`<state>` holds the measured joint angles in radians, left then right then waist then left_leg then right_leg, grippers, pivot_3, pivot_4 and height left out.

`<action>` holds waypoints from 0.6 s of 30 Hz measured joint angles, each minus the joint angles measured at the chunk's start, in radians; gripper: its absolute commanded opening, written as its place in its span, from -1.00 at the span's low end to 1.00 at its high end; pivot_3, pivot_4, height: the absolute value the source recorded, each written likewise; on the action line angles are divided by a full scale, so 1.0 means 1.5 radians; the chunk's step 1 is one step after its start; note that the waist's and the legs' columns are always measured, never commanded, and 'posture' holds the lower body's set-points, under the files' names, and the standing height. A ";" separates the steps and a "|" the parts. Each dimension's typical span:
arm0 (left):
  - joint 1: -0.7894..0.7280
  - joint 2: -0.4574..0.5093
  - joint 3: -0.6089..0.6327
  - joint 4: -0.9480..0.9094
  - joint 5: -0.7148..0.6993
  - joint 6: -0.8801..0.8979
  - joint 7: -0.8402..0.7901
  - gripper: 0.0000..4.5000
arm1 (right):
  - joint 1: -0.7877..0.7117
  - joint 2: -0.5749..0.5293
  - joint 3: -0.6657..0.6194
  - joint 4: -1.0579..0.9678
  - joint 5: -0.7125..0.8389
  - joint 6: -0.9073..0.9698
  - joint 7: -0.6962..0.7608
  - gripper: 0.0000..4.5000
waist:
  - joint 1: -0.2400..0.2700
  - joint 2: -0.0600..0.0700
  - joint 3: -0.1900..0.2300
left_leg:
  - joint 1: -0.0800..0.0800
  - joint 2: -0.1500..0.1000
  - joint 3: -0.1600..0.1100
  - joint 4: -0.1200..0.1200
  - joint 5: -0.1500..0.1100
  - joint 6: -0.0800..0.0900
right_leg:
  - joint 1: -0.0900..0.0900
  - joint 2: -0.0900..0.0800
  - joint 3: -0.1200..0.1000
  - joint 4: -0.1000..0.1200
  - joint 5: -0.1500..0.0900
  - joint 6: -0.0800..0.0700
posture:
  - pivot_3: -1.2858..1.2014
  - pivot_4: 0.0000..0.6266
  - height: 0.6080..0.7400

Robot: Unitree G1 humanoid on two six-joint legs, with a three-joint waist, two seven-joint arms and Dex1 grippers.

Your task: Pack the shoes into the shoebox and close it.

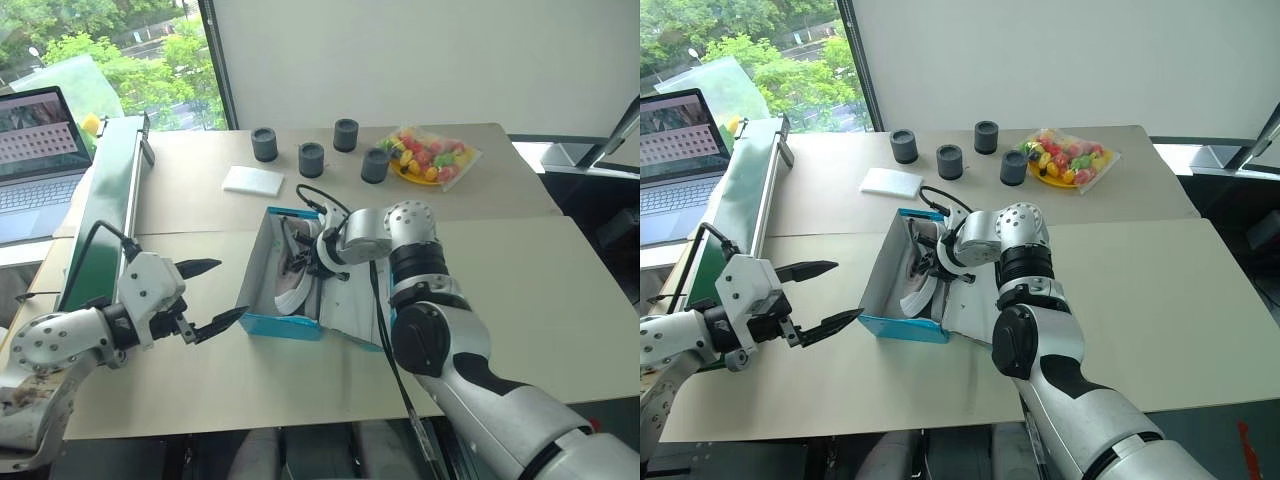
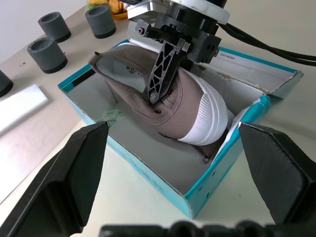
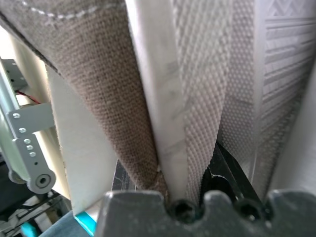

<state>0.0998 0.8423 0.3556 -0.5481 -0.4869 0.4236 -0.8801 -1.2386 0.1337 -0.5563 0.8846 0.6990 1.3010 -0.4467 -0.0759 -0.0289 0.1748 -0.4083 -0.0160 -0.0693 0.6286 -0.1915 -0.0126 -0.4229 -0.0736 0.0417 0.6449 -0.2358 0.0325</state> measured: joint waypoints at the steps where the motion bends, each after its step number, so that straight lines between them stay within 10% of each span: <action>1: 0.001 0.002 0.004 0.008 0.001 -0.004 -0.005 0.99 | 0.000 0.000 0.007 0.009 -0.007 -0.012 0.011 -0.83 | 0.001 0.000 0.000 | 0.000 0.000 0.000 0.000 0.000 0.000 | 0.000 0.000 0.000 0.000 0.000 0.000 | 0.03 -0.52 0.79; 14: 0.016 0.000 0.013 0.033 0.008 -0.009 -0.012 0.99 | -0.048 0.006 0.105 0.157 -0.070 -0.155 0.147 -0.83 | -0.014 -0.001 -0.002 | 0.007 0.005 0.002 0.000 0.000 0.000 | 0.005 0.005 0.001 0.000 0.001 -0.002 | 0.03 -0.52 0.79; 18: 0.016 -0.003 0.013 0.030 0.008 -0.009 -0.008 1.00 | -0.050 0.007 0.126 0.192 -0.088 -0.211 0.185 -0.13 | -0.014 -0.001 -0.002 | 0.015 0.010 0.002 -0.001 0.000 0.000 | 0.014 0.010 0.001 -0.003 -0.002 -0.002 | 0.03 -0.52 0.79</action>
<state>0.1236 0.8377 0.3755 -0.5032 -0.4749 0.4104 -0.8924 -1.3138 0.1435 -0.3679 1.1726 0.5668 0.9844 -0.1694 -0.0972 -0.0302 0.1719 -0.3861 -0.0005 -0.0665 0.6273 -0.1919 -0.0126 -0.4026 -0.0587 0.0431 0.6399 -0.2387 0.0300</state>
